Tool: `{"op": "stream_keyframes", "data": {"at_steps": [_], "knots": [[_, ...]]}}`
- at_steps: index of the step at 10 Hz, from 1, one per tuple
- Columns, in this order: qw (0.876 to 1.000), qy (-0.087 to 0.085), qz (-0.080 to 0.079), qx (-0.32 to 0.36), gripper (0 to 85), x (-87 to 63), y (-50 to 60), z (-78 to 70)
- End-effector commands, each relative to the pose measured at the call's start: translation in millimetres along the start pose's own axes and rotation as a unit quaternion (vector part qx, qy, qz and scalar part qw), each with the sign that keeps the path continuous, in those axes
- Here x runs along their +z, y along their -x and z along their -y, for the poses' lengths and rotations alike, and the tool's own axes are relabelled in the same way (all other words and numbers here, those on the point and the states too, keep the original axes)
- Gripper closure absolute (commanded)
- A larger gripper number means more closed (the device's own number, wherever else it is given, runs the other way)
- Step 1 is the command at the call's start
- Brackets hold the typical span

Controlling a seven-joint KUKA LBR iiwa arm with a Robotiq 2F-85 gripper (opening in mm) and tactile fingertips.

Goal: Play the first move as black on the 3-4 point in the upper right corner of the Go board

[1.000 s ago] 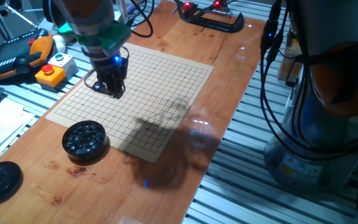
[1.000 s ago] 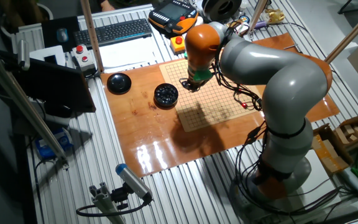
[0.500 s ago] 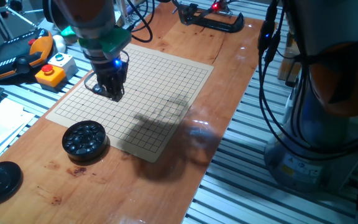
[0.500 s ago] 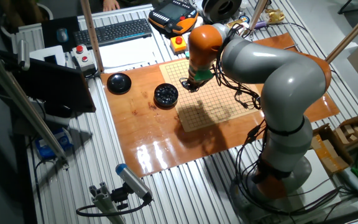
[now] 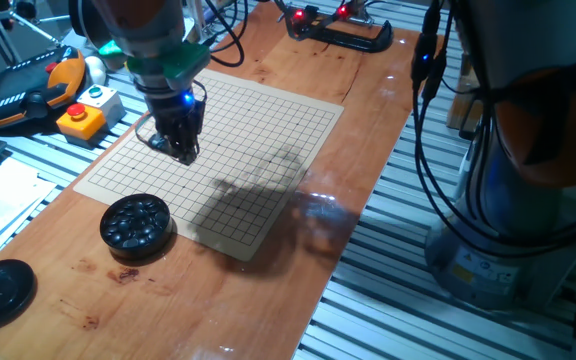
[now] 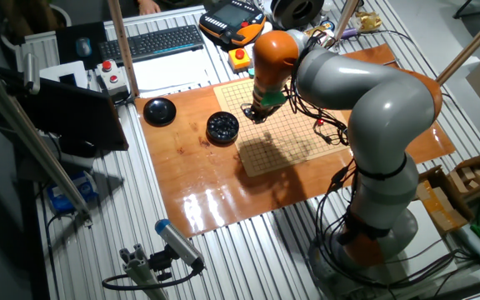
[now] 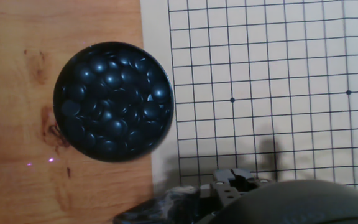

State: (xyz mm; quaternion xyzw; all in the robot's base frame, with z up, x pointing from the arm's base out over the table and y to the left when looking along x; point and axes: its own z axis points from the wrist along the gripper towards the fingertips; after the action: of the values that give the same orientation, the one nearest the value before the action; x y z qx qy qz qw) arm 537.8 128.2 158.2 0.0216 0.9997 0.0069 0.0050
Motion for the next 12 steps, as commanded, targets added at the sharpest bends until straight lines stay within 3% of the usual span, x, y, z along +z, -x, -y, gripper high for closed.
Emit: {"op": "stream_keyframes", "data": {"at_steps": [1,2,4,6,8,10,12], "knots": [[1.000,0.003,-0.001,0.003,84.3,-0.2,0.0,0.1],[1.000,0.010,-0.002,0.012,84.3,-0.8,-0.3,0.1],[1.000,-0.005,-0.001,0.003,84.3,-0.8,-0.3,0.1],[1.000,0.012,0.013,-0.008,84.3,-0.8,-0.3,0.1],[1.000,-0.004,0.018,-0.020,84.3,-0.8,-0.3,0.1],[1.000,0.016,0.009,-0.019,84.3,-0.8,-0.3,0.1],[1.000,0.013,0.005,-0.015,84.3,-0.8,-0.3,0.1]]}}
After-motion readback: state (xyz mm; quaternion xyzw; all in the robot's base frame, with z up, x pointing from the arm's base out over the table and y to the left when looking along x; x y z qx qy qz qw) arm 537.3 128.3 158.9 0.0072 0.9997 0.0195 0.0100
